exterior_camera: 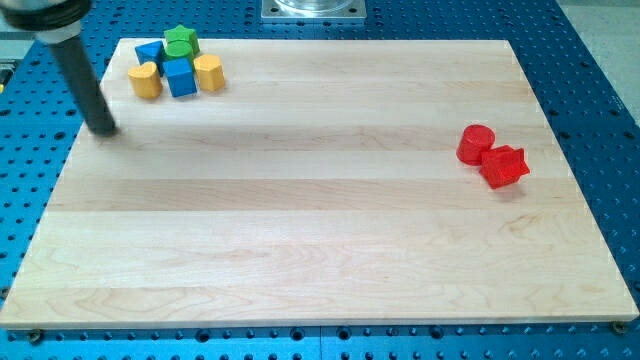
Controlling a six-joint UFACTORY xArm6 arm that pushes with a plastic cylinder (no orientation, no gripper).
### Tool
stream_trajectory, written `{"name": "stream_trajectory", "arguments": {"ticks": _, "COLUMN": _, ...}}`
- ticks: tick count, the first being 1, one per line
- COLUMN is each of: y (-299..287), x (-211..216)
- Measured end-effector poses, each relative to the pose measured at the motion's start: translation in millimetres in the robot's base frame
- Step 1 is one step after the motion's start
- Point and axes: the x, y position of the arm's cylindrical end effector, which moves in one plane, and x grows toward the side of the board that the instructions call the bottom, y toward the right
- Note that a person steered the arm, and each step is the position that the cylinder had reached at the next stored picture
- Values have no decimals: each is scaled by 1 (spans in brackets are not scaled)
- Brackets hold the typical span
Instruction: Move the red circle to the bottom of the blue cube
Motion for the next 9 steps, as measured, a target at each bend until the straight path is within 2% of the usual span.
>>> {"name": "stream_trajectory", "arguments": {"ticks": 1, "y": 90, "x": 13}}
{"name": "stream_trajectory", "arguments": {"ticks": 3, "y": 386, "x": -42}}
{"name": "stream_trajectory", "arguments": {"ticks": 4, "y": 518, "x": -20}}
{"name": "stream_trajectory", "arguments": {"ticks": 5, "y": 575, "x": 24}}
{"name": "stream_trajectory", "arguments": {"ticks": 6, "y": 452, "x": 9}}
{"name": "stream_trajectory", "arguments": {"ticks": 7, "y": 288, "x": -36}}
{"name": "stream_trajectory", "arguments": {"ticks": 8, "y": 340, "x": -34}}
{"name": "stream_trajectory", "arguments": {"ticks": 9, "y": 431, "x": -20}}
